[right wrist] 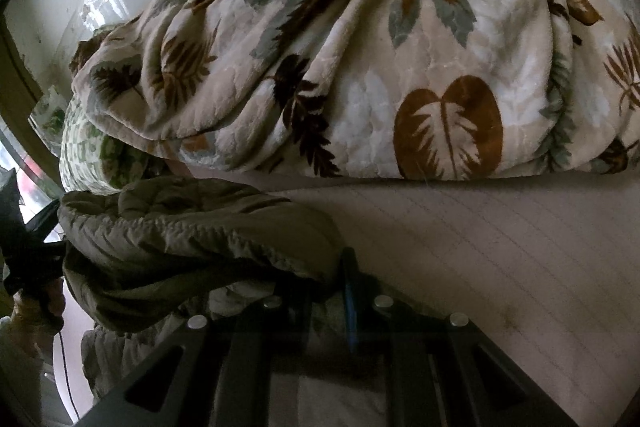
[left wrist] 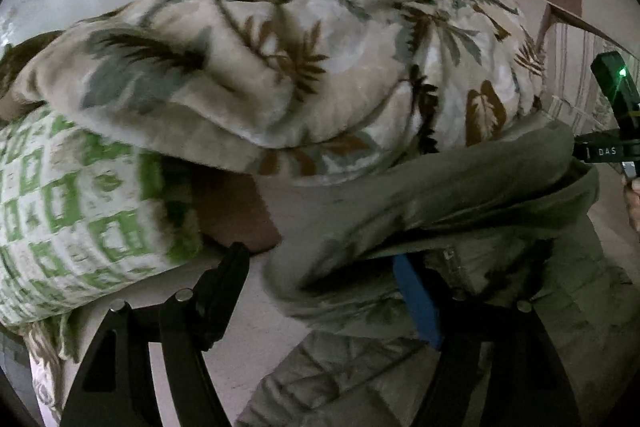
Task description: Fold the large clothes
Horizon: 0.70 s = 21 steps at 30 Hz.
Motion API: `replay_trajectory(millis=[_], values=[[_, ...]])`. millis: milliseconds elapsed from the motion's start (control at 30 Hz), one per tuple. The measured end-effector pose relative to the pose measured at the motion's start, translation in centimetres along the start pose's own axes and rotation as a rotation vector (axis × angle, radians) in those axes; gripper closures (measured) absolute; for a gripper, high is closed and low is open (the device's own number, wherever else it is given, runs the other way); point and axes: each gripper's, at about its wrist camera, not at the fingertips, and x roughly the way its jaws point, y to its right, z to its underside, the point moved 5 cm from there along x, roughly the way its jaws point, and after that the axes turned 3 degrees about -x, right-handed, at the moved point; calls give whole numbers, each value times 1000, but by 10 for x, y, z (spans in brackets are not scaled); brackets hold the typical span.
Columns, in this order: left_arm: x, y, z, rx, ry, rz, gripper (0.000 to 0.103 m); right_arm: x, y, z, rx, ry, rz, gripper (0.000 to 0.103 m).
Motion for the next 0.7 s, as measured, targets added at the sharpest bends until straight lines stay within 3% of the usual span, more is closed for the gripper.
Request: replay_trajectory(millis=[67,100,133,300,500,700], values=[[6,10,-2,15,-19,23,41,-1,0,-1,0,-1,-1,89],[9,11,-3,8,-29,13,80,-2,0,-1,1,0,1,89],[13,8,-3,-25,-49,10,96,-2,0,0,1,0,3,89],[-3,8,7,-56,-54,52,96,-10,-2,5,5,-3,-11,89],[-61,7,24,-81,-2,80,97,-37,-15,14,-8,9,-37,89],[-111,19,54,-70,-6,81,97,-82,-37,27,-34,25,-66,89]])
